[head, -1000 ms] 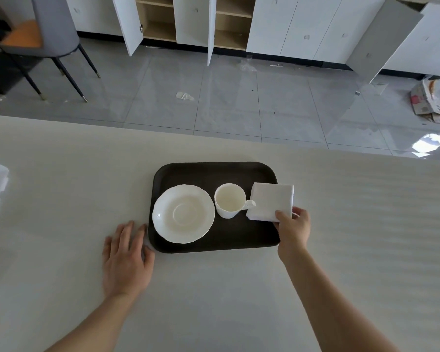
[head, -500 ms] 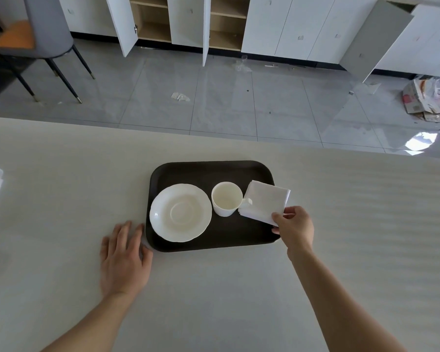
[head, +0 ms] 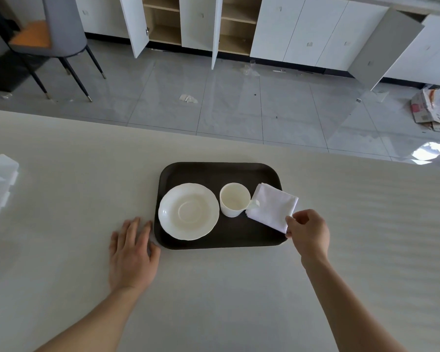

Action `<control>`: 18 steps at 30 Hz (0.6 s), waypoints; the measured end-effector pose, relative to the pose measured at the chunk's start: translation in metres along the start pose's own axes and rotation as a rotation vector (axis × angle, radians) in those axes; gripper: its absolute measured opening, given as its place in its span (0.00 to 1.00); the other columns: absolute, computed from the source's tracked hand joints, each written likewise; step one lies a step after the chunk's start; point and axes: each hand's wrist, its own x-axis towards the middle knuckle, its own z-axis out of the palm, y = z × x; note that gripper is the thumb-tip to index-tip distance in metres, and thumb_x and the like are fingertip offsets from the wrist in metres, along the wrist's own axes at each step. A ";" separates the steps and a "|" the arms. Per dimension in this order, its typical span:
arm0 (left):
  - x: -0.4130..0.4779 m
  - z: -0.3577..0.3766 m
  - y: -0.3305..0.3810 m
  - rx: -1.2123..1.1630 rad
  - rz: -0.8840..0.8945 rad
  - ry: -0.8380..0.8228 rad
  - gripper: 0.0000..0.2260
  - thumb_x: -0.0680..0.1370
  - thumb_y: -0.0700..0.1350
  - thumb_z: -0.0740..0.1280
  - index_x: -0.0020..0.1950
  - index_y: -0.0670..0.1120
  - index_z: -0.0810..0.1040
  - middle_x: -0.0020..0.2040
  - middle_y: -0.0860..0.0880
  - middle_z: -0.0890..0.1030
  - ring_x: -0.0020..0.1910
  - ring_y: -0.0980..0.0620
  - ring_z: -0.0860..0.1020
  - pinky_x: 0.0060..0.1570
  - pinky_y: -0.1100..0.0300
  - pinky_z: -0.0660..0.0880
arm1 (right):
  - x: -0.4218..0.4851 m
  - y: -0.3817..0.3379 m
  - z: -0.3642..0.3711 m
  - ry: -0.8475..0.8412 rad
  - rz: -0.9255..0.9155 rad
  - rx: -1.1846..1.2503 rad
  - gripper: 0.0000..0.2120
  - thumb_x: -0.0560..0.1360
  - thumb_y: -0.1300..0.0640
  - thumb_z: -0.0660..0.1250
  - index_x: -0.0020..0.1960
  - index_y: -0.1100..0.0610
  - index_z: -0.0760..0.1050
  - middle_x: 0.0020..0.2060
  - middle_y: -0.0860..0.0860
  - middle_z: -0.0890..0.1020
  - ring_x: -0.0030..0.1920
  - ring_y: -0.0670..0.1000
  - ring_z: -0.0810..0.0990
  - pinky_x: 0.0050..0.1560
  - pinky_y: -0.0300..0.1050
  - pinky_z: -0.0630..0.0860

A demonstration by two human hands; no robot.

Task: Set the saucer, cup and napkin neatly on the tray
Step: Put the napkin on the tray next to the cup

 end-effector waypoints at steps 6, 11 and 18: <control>0.000 0.001 -0.001 -0.008 -0.004 0.013 0.26 0.73 0.51 0.54 0.68 0.45 0.74 0.72 0.41 0.70 0.74 0.40 0.65 0.73 0.40 0.57 | 0.006 -0.040 0.002 -0.063 -0.143 0.018 0.03 0.73 0.58 0.69 0.41 0.50 0.77 0.37 0.48 0.84 0.30 0.49 0.83 0.36 0.45 0.78; 0.001 0.002 -0.001 -0.005 -0.001 0.017 0.25 0.74 0.50 0.54 0.68 0.45 0.73 0.72 0.41 0.70 0.74 0.41 0.64 0.74 0.40 0.57 | 0.014 -0.094 0.021 -0.219 -0.361 -0.020 0.00 0.73 0.54 0.70 0.43 0.50 0.80 0.37 0.46 0.84 0.39 0.52 0.83 0.42 0.46 0.79; 0.001 0.005 -0.004 0.009 -0.044 0.007 0.24 0.74 0.49 0.57 0.70 0.49 0.73 0.73 0.39 0.67 0.75 0.39 0.62 0.75 0.39 0.54 | 0.030 -0.153 0.071 -0.529 -0.529 -0.268 0.05 0.73 0.51 0.72 0.49 0.49 0.81 0.39 0.41 0.82 0.43 0.49 0.81 0.39 0.40 0.73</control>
